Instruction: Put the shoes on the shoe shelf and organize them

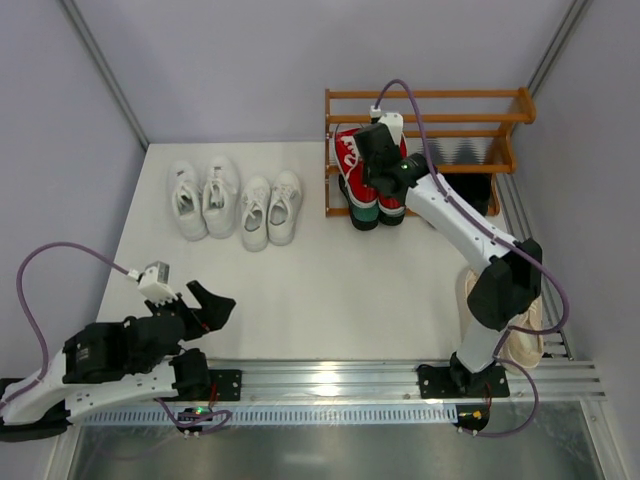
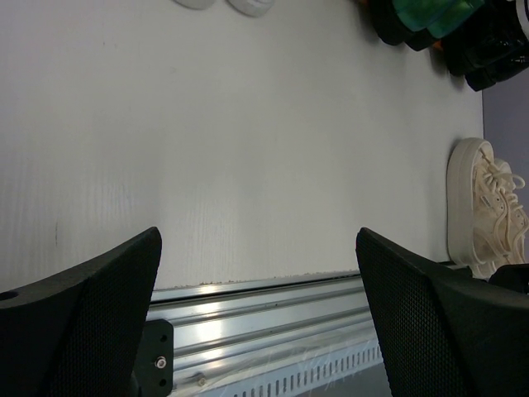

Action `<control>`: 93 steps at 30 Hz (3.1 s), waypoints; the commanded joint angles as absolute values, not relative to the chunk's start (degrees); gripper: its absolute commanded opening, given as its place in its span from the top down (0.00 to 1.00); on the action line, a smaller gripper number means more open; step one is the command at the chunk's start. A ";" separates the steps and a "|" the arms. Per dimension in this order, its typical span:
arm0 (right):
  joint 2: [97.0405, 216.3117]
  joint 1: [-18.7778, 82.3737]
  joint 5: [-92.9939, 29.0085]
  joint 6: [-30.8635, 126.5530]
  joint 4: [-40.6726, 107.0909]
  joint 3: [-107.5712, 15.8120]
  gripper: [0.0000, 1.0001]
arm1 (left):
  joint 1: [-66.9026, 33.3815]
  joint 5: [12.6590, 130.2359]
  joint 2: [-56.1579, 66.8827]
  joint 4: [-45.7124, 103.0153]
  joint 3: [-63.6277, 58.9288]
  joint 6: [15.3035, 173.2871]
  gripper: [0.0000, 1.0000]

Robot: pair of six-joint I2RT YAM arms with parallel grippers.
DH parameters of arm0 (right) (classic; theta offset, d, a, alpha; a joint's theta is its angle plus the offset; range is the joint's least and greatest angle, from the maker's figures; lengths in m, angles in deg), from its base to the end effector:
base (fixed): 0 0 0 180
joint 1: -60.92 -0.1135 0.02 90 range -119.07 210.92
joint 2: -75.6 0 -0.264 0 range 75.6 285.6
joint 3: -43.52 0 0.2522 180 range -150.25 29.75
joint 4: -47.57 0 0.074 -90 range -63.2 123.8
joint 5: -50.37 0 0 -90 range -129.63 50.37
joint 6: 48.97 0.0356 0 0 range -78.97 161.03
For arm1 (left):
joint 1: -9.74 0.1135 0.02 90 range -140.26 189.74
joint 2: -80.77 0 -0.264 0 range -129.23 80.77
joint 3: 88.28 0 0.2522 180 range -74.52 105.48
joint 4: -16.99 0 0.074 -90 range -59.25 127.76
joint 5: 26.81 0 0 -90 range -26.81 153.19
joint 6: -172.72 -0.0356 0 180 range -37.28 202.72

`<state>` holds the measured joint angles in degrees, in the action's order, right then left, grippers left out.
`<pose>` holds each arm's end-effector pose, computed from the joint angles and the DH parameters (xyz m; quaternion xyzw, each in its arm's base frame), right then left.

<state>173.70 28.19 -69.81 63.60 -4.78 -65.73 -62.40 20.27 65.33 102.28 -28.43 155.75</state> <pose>0.3323 0.1923 0.3546 0.0293 0.8854 -0.0249 0.4633 0.0296 -0.0129 0.2948 -0.1586 0.8453 -0.2695 0.4333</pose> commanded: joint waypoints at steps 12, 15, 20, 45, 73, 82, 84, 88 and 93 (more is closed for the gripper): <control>185.72 33.32 -69.52 61.60 6.64 -87.23 0.96 | -62.42 18.01 69.25 105.46 -25.83 156.46 0.03; 186.42 33.94 -68.38 61.25 8.04 -86.79 0.96 | -62.42 17.84 69.43 105.72 -25.56 156.46 0.03; 186.69 34.21 -66.35 60.02 12.00 -84.07 0.96 | -62.42 17.66 69.26 105.90 -25.13 156.46 0.03; 184.59 34.29 -67.14 60.10 20.00 -75.81 0.22 | -62.42 18.45 70.92 106.87 -24.77 157.16 0.04; 166.30 34.38 -69.61 63.35 29.93 -45.22 0.35 | -62.42 18.89 70.84 106.96 -25.30 157.86 0.04; 171.30 34.38 -70.22 60.99 31.17 -47.40 0.62 | -62.33 18.89 71.10 106.96 -25.21 157.86 0.05; 173.67 34.38 -70.13 59.76 30.99 -48.73 0.79 | -62.42 18.89 71.27 106.96 -25.21 157.78 0.05; 175.35 34.38 -69.35 57.65 32.39 -50.58 0.96 | -62.33 18.98 71.80 107.04 -25.21 157.95 0.05; 175.70 34.38 -68.64 55.36 33.45 -51.45 0.96 | -62.42 18.89 72.24 106.96 -25.30 157.95 0.05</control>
